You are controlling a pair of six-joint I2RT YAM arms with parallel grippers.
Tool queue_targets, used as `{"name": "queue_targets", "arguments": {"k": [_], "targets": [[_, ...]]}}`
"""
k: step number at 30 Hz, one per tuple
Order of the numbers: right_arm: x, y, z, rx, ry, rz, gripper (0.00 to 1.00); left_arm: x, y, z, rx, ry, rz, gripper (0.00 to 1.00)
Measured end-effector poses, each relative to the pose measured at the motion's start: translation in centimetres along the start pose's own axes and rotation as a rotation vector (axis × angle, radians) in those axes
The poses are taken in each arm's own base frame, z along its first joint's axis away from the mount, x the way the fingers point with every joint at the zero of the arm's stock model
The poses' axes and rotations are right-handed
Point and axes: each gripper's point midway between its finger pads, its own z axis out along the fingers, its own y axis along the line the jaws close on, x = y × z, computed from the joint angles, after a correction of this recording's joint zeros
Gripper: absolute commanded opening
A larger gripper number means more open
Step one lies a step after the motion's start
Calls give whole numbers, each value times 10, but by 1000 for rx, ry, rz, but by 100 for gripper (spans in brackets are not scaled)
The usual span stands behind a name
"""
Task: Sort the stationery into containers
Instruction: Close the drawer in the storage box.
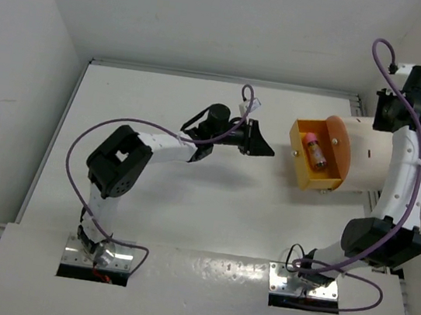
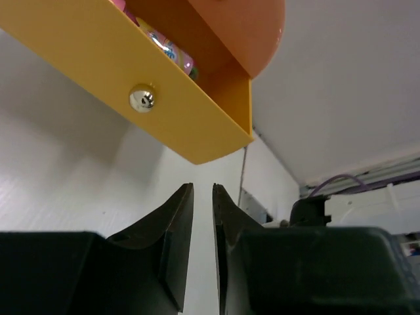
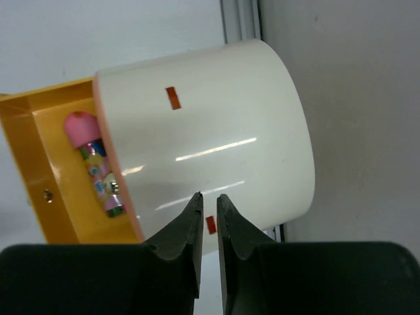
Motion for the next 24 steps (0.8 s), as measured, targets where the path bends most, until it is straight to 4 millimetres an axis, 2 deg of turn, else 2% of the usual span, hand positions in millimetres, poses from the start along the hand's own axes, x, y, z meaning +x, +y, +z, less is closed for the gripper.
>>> {"name": "queue_targets", "arguments": {"k": [2, 6, 16, 24], "targets": [[6, -9, 6, 13, 26, 6, 12, 6, 4, 11, 19, -14, -67, 24], [22, -15, 17, 7, 85, 1, 12, 10, 15, 29, 30, -42, -156, 22], [53, -8, 41, -51, 214, -4, 12, -12, 36, 65, 50, -183, -221, 22], [54, -4, 44, -95, 221, 11, 12, -3, 41, 99, 98, -216, -256, 21]]}}
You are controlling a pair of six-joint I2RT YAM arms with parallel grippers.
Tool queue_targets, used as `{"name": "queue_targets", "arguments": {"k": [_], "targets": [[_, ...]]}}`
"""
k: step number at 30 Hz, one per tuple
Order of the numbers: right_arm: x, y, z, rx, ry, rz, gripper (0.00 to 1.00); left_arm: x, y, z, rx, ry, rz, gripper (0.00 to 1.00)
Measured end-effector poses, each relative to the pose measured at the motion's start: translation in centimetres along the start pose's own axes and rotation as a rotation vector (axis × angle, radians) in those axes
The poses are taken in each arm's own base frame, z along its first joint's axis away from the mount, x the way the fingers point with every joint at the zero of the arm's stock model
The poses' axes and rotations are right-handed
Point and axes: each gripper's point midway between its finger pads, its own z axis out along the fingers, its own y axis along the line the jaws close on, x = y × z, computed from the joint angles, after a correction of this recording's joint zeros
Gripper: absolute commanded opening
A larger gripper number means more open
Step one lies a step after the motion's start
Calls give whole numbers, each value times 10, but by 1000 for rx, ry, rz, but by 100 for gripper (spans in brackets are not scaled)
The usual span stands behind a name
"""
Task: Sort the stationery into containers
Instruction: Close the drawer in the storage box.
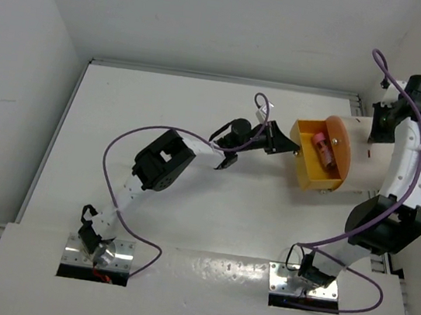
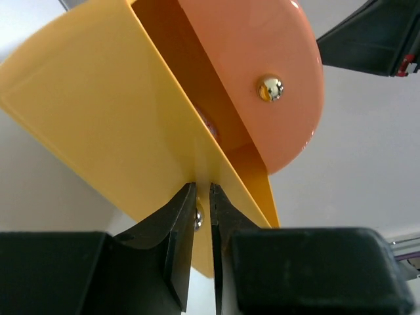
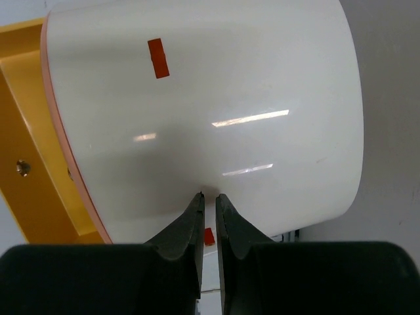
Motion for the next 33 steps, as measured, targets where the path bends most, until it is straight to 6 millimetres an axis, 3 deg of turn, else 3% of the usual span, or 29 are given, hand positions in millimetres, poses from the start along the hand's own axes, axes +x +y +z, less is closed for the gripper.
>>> {"name": "queue_targets", "arguments": {"k": [14, 28, 33], "targets": [[-7, 15, 3, -109, 14, 5, 10, 10, 8, 38, 68, 5, 44, 21], [-2, 34, 1, -217, 50, 17, 8, 25, 6, 69, 112, 4, 210, 39], [0, 40, 0, -253, 55, 21, 8, 54, 21, 74, 117, 48, 235, 52]]}}
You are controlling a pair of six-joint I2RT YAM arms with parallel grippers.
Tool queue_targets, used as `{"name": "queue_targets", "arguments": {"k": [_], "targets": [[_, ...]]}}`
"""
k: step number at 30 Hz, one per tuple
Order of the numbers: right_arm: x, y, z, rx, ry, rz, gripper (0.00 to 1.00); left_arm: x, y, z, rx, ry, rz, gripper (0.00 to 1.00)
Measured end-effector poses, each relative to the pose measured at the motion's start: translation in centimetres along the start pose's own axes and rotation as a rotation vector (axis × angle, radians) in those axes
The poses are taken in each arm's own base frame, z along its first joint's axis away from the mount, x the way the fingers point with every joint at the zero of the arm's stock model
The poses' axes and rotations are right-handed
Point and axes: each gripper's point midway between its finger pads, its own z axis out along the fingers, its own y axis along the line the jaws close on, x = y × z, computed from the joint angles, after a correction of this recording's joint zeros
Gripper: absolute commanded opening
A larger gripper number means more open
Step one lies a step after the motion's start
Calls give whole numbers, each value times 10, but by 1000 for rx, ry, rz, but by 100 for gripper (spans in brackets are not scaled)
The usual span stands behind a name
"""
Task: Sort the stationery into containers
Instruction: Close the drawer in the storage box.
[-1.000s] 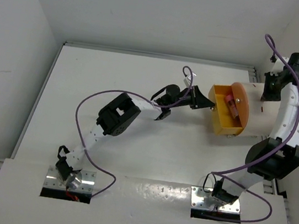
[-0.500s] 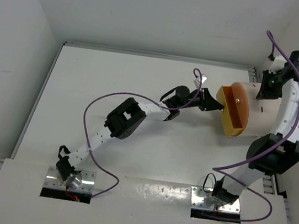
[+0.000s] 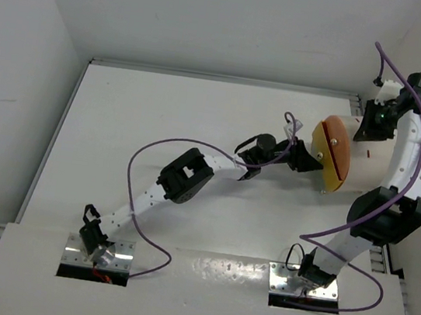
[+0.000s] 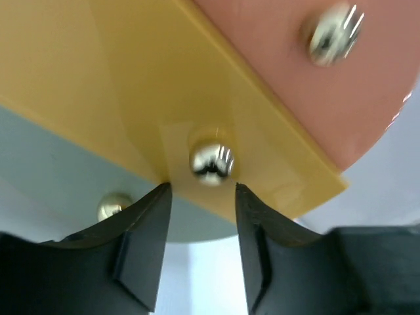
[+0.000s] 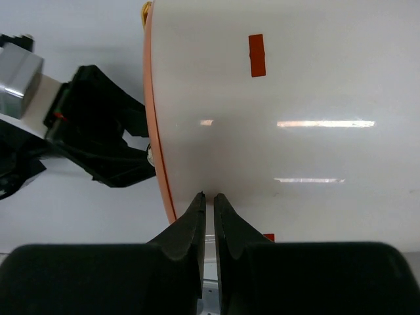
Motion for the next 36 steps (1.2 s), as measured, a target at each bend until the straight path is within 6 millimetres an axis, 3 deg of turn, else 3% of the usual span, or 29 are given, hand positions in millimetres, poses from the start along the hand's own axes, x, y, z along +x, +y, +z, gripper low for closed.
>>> {"name": "queue_targets", "arguments": {"k": [3, 7, 15, 22, 26, 30, 31, 32, 36], "targets": [[0, 1, 0, -4, -1, -1, 8, 20, 2, 2, 6, 31, 18, 61], [0, 1, 0, -8, 0, -1, 8, 29, 1, 5, 18, 43, 48, 70], [3, 5, 2, -25, 0, 1, 8, 12, -2, 12, 29, 7, 102, 73], [6, 10, 2, -49, 3, 4, 7, 9, 15, 13, -43, -20, 156, 72], [6, 11, 2, -54, 2, 5, 7, 10, 23, 12, -83, -39, 185, 78], [5, 11, -1, -48, -8, 10, 8, 23, 36, -2, -135, -35, 181, 82], [4, 11, -2, -42, -12, 14, 10, 27, 39, -9, -154, -31, 180, 86], [4, 10, -3, -36, -16, 21, 11, 31, 41, -16, -174, -21, 177, 98], [-4, 5, -5, 4, -60, 38, 15, 21, 41, -36, -226, -21, 191, 100]]}}
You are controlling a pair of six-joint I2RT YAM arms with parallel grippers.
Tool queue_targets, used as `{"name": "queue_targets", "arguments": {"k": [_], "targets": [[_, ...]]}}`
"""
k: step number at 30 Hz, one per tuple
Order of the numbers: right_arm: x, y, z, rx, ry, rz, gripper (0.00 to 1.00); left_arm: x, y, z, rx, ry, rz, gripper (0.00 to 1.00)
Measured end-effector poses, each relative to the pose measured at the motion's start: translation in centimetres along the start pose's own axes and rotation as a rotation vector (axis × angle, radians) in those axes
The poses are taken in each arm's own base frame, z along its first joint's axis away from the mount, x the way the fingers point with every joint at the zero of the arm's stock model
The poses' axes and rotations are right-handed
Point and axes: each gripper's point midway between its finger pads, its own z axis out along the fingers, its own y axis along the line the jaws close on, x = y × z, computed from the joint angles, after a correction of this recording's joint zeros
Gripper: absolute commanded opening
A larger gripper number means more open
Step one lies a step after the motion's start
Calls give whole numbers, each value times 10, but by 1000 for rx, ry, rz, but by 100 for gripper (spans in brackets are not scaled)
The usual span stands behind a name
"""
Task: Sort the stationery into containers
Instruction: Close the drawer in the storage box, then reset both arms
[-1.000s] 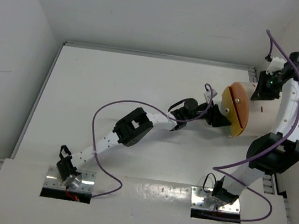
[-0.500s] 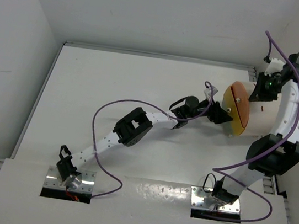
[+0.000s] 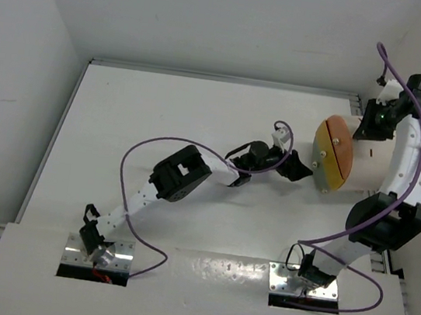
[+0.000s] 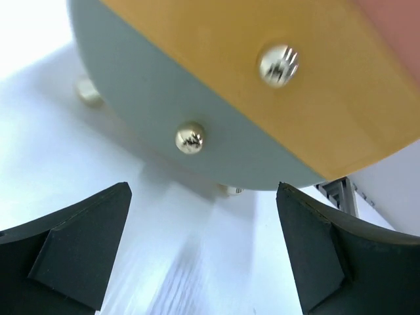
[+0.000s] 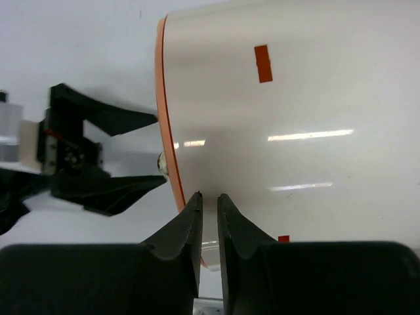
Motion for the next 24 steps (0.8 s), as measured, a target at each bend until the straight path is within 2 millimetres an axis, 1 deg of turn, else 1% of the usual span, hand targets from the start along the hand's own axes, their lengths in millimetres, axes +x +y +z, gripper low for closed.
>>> {"name": "queue_targets", "arguments": {"k": [2, 4, 5, 6, 8, 9, 10, 11, 13, 15, 16, 18, 19, 21, 23, 24], "targets": [[-7, -2, 0, 24, -41, -4, 16, -17, -1, -8, -26, 3, 9, 100], [-17, 2, -4, 45, -88, -36, 17, -52, -4, -16, -50, -8, 29, 100], [-25, 9, -8, 52, -119, -76, 18, -75, -5, -20, -62, -20, 45, 100], [-32, 18, -11, 59, -144, -122, 18, -99, -6, -26, -73, -29, 60, 100], [-45, 48, -17, 46, -192, -238, 18, -145, -6, -43, -102, -48, 89, 100], [-50, 63, -19, 38, -211, -294, 17, -169, -5, -57, -121, -61, 107, 100], [-54, 78, -21, 30, -227, -349, 17, -189, -2, -72, -144, -71, 119, 100], [-56, 98, -20, 16, -237, -420, 15, -205, 1, -88, -167, -78, 136, 100], [-54, 122, -18, 11, -233, -524, 13, -229, 12, -118, -224, -76, 154, 100], [-50, 144, -13, 10, -215, -624, 10, -241, 26, -142, -285, -45, 163, 100], [-48, 151, -10, 17, -202, -669, 9, -243, 33, -150, -311, -25, 165, 100], [-43, 160, 2, 38, -165, -739, 7, -239, 46, -166, -360, 33, 155, 100], [-39, 161, 9, 52, -143, -766, 7, -236, 56, -177, -391, 63, 144, 100], [-28, 157, 28, 81, -78, -818, 6, -227, 68, -193, -435, 119, 115, 100], [-14, 151, 50, 111, -4, -868, 6, -220, 83, -216, -487, 158, 77, 100], [-6, 147, 62, 124, 32, -895, 6, -219, 91, -231, -520, 169, 53, 100]]}}
